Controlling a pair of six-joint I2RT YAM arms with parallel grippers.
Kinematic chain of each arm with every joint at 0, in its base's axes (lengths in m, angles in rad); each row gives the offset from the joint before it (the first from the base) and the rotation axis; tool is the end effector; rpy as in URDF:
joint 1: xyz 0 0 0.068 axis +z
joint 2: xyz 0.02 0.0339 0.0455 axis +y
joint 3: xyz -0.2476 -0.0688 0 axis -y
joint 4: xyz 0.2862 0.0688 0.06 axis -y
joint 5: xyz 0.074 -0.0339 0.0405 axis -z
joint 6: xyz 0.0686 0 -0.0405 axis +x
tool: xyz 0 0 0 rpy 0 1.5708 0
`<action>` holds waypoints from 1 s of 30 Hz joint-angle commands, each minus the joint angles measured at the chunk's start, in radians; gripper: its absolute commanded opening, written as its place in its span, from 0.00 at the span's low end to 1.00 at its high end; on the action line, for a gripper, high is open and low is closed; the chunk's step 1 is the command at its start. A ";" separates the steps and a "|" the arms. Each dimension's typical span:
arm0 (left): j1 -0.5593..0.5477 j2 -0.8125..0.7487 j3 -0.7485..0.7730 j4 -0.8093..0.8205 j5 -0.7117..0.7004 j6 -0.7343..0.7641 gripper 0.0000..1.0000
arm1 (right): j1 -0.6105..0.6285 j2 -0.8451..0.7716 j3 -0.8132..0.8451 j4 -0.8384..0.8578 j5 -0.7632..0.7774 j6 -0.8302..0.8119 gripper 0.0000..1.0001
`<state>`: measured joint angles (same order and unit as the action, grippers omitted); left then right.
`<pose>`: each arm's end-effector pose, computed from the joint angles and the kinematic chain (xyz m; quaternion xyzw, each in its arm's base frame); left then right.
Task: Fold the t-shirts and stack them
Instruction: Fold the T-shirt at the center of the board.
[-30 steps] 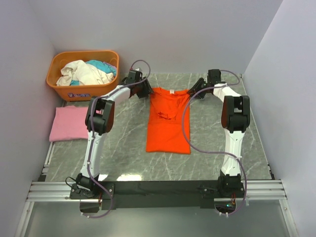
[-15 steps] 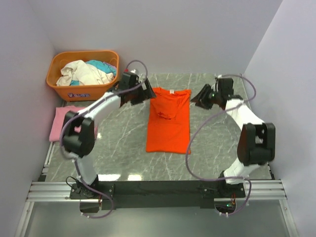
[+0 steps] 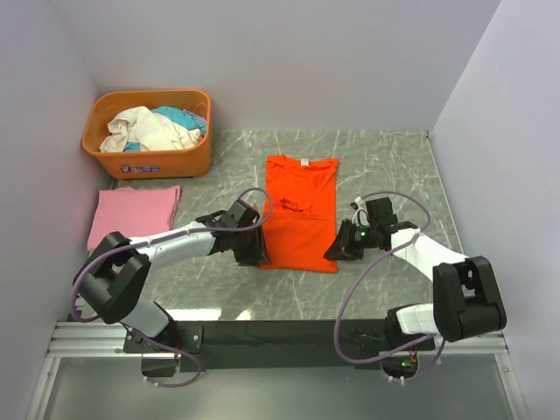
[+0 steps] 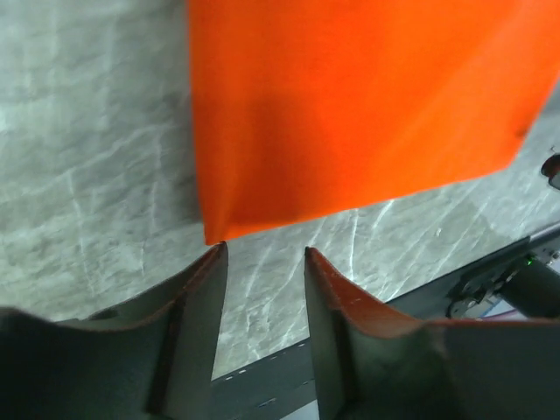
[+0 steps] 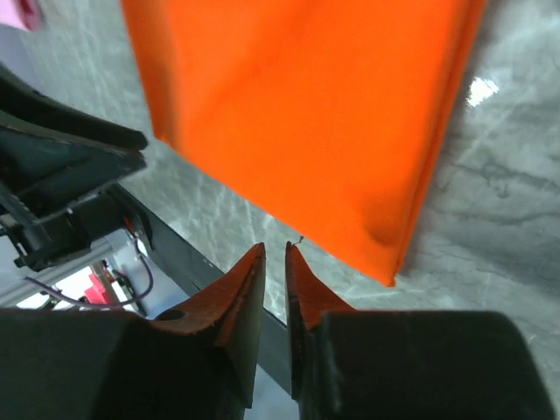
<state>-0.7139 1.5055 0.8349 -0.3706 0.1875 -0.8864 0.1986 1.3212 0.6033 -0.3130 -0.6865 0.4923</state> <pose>0.2462 -0.2302 0.1077 -0.0584 0.9594 -0.2499 0.1167 0.2651 0.0977 0.1014 0.0440 0.9109 0.3902 0.1265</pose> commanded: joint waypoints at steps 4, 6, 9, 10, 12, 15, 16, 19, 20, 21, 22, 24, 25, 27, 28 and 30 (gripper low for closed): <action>0.001 0.053 0.036 0.016 -0.048 -0.029 0.37 | 0.001 0.082 -0.007 -0.011 0.038 -0.031 0.17; 0.001 0.074 0.027 0.015 -0.043 -0.045 0.36 | 0.002 0.114 -0.013 -0.035 0.064 -0.038 0.15; 0.002 0.081 0.010 -0.033 -0.089 -0.071 0.34 | 0.001 0.134 -0.025 -0.052 0.122 -0.040 0.15; 0.001 0.081 0.006 -0.060 -0.098 -0.075 0.33 | 0.001 0.139 -0.033 -0.061 0.134 -0.035 0.15; 0.001 0.073 -0.006 -0.083 -0.121 -0.088 0.33 | -0.001 0.139 -0.039 -0.069 0.180 -0.028 0.15; 0.001 0.035 -0.013 -0.109 -0.141 -0.101 0.33 | -0.001 0.093 -0.043 -0.069 0.206 -0.014 0.15; 0.001 0.018 -0.013 -0.116 -0.146 -0.108 0.36 | -0.002 0.067 -0.037 -0.069 0.211 -0.006 0.16; -0.001 -0.062 0.009 -0.160 -0.184 -0.129 0.53 | 0.002 -0.063 0.002 -0.118 0.267 0.005 0.26; -0.007 -0.092 0.026 -0.177 -0.187 -0.135 0.57 | 0.007 -0.094 0.015 -0.138 0.289 0.006 0.30; -0.010 -0.102 0.033 -0.198 -0.228 -0.144 0.62 | 0.007 -0.146 0.042 -0.177 0.341 0.006 0.33; -0.012 -0.108 0.039 -0.206 -0.253 -0.151 0.70 | 0.010 -0.167 0.053 -0.196 0.363 0.009 0.39; -0.016 -0.103 0.050 -0.211 -0.267 -0.164 0.70 | 0.024 -0.218 0.073 -0.227 0.412 0.017 0.45; -0.018 -0.096 0.053 -0.215 -0.272 -0.172 0.65 | 0.030 -0.229 0.085 -0.256 0.460 0.028 0.51; -0.033 -0.076 0.067 -0.214 -0.296 -0.187 0.59 | 0.054 -0.250 0.099 -0.294 0.501 0.038 0.54; -0.038 -0.067 0.075 -0.226 -0.310 -0.195 0.58 | 0.064 -0.254 0.102 -0.305 0.536 0.051 0.56; -0.058 -0.035 0.104 -0.235 -0.332 -0.197 0.57 | 0.087 -0.261 0.101 -0.322 0.559 0.066 0.56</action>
<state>-0.7464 1.4406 0.8848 -0.5743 -0.0792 -1.0534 0.2546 1.0756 0.6804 -0.5499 -0.2413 0.5270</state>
